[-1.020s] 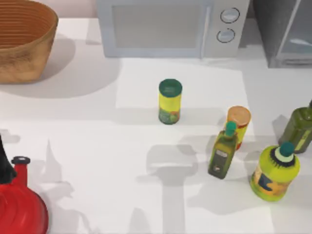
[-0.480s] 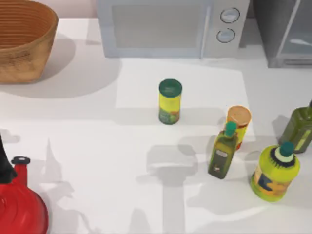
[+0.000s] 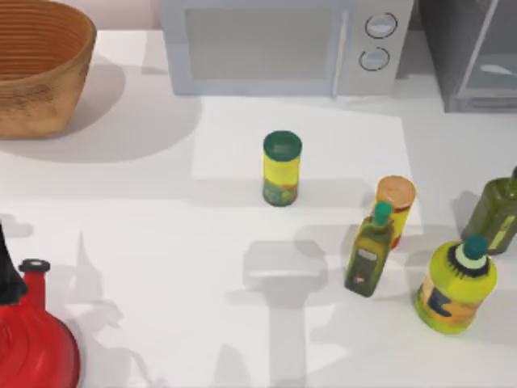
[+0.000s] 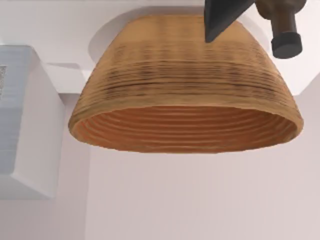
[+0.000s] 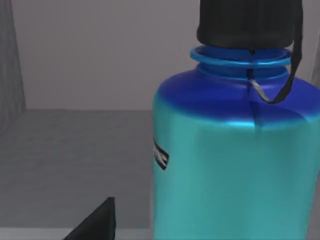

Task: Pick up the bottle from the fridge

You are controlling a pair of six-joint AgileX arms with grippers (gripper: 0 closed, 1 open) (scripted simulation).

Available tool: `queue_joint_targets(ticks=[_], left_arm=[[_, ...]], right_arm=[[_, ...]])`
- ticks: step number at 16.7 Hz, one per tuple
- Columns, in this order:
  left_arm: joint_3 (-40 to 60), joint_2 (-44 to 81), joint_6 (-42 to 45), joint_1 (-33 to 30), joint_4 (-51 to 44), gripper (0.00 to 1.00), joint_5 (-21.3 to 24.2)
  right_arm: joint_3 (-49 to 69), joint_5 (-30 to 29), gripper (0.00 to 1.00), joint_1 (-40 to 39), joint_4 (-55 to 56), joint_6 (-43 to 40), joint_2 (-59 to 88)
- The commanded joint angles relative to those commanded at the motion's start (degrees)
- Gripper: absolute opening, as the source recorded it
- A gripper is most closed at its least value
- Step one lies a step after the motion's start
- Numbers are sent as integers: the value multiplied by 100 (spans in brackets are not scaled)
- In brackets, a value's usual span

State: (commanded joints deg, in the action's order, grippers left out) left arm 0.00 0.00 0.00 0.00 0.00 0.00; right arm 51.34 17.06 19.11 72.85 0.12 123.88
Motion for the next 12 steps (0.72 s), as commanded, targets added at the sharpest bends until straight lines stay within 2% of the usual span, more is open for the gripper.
queue_joint_targets(ticks=[7,12], left_arm=[[0,0,0,0,0,100,0],[0,0,0,0,0,100,0]], right_arm=[[1413,-228,100,-225,-725,-8,658],[1501,-250,100,-246,-792,-10,701]])
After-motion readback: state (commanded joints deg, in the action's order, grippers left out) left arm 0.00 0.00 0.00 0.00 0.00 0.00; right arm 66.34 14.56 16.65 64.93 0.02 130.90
